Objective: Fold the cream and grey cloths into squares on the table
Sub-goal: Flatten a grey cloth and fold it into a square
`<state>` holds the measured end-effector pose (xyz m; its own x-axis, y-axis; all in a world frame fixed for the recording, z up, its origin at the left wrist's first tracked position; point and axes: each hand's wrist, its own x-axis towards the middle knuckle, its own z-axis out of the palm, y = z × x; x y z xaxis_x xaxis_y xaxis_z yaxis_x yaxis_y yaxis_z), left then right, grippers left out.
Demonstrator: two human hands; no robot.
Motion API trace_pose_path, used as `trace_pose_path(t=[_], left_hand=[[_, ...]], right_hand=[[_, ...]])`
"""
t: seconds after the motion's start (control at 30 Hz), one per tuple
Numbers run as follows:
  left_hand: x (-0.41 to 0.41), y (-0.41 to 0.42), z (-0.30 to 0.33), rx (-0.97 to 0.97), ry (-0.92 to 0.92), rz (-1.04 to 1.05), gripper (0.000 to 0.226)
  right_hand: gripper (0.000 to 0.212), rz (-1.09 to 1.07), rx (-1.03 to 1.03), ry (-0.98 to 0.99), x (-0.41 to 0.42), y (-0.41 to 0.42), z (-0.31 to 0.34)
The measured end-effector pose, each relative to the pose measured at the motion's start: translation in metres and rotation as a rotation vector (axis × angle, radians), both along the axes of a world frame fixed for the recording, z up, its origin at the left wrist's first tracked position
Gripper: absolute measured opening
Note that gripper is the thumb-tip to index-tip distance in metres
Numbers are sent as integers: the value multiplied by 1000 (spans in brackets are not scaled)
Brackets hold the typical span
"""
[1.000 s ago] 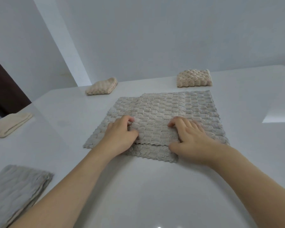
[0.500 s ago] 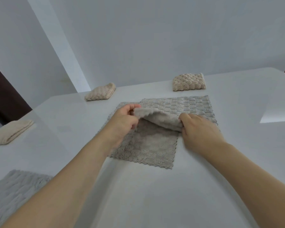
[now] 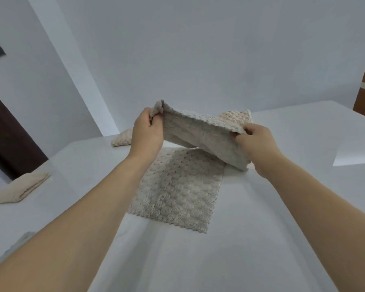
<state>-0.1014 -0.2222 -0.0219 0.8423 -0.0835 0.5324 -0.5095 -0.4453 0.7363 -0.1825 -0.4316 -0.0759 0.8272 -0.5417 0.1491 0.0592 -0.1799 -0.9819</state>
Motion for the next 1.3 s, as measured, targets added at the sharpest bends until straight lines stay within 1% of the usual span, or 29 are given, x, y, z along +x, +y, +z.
trace_pose_path(t=[0.07, 0.13, 0.17, 0.2, 0.27, 0.3, 0.33, 0.37, 0.4, 0.43, 0.47, 0.5, 0.53, 0.57, 0.6, 0.63, 0.67, 0.7, 0.77, 0.83, 0.9, 0.93, 0.97, 1.03, 1.07, 1.1, 1.17, 1.23, 1.3], left_hand=[[-7, 0, 10, -19, 12, -28, 25], [-16, -3, 22, -74, 68, -59, 27], [-22, -5, 30, -131, 128, -86, 30], [-27, -8, 39, -211, 232, -137, 29], [-38, -14, 55, -341, 535, -283, 25], [-45, -16, 61, -353, 663, -350, 25], [-49, -19, 63, -332, 742, -404, 25], [-54, -22, 60, -304, 803, -438, 26], [-60, -26, 50, -265, 854, -455, 27], [-66, -31, 34, -236, 913, -457, 28], [-72, -36, 13, -202, 972, -446, 27], [-79, -43, -9, -153, 1011, -424, 26], [-84, -49, -32, -65, 979, -386, 26], [-85, -55, -53, 60, 868, -348, 28], [-83, -59, -70, 202, 697, -311, 32], [-80, -62, -83, 330, 527, -278, 33], [-79, -64, -91, 431, 405, -256, 32], [-76, -65, -96, 523, 326, -242, 28], [-68, -67, -104, 713, 210, -196, 23], [-58, -71, -109, 812, 139, -104, 27], [-53, -78, -108, 774, 109, -5, 20], [-52, -82, -108, 727, 50, 37, 10], [-56, -87, -108, 692, -56, 60, 8], [-73, -101, -108, 663, -259, -17, 23], [-83, -109, -109, 687, -285, -119, 25], [-92, -116, -112, 748, -239, -236, 28], [-102, -126, -123, 912, -14, -401, 45], [-98, -137, -129, 1010, 144, -422, 56], [-93, -150, -131, 1048, 161, -410, 59]], right_hand=[[11, 163, 437, -106, -10, -1, 9], [23, 352, 762, -136, -22, -7, 20], [26, 452, 850, -143, -28, -10, 26], [21, 541, 890, -162, -34, -14, 31], [17, 622, 907, -220, -47, -22, 39], [17, 635, 909, -247, -53, -28, 43], [18, 602, 856, -250, -59, -36, 46], [21, 549, 701, -215, -64, -46, 48], [30, 511, 481, -102, -66, -56, 46], [45, 485, 241, 65, -64, -68, 40], [56, 490, 65, 263, -62, -78, 32], [57, 496, -64, 441, -58, -87, 21], [47, 441, -198, 596, -53, -95, 9], [28, 380, -361, 719, -49, -100, -1], [15, 300, -538, 800, -46, -103, -12], [10, 217, -671, 824, -44, -106, -21], [5, 157, -722, 804, -43, -107, -29], [6, 121, -742, 782, -42, -110, -34], [15, 59, -773, 731, -42, -114, -43], [17, -11, -862, 669, -41, -118, -49], [19, -49, -962, 610, -41, -125, -52], [20, -50, -998, 580, -41, -128, -53], [20, -44, -1035, 546, -42, -133, -54], [19, -39, -1125, 479, -42, -146, -55], [19, -41, -1166, 450, -43, -153, -55], [18, -41, -1197, 424, -45, -160, -54], [20, -51, -1243, 385, -47, -171, -51], [23, -90, -1282, 374, -46, -177, -46], [23, -119, -1343, 444, -43, -175, -39]])
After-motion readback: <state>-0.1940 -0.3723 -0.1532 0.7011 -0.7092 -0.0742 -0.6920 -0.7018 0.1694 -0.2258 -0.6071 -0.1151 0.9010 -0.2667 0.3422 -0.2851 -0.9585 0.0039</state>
